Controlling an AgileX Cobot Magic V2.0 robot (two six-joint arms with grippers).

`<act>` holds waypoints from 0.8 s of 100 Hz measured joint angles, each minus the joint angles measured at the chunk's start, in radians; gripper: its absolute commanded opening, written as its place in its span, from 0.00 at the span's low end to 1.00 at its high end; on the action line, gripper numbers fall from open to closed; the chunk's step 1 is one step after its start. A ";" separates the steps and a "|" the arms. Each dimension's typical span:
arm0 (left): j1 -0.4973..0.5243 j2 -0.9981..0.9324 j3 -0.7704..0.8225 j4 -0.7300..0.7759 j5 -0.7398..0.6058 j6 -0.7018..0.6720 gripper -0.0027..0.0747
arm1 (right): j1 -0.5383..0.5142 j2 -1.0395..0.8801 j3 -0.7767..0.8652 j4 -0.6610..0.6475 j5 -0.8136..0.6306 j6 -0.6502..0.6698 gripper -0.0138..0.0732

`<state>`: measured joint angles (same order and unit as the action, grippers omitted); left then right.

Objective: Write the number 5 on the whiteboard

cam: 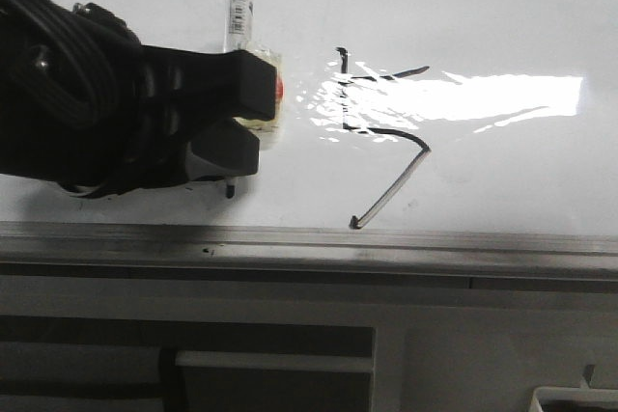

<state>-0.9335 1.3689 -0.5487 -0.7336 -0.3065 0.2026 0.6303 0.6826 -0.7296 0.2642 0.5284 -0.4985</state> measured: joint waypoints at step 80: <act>0.001 0.000 -0.006 -0.033 0.011 0.000 0.38 | 0.000 0.000 0.000 0.000 -0.002 0.000 0.11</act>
<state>-0.9322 1.3689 -0.5548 -0.7667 -0.2954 0.2026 0.6303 0.6826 -0.7296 0.2642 0.5269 -0.4985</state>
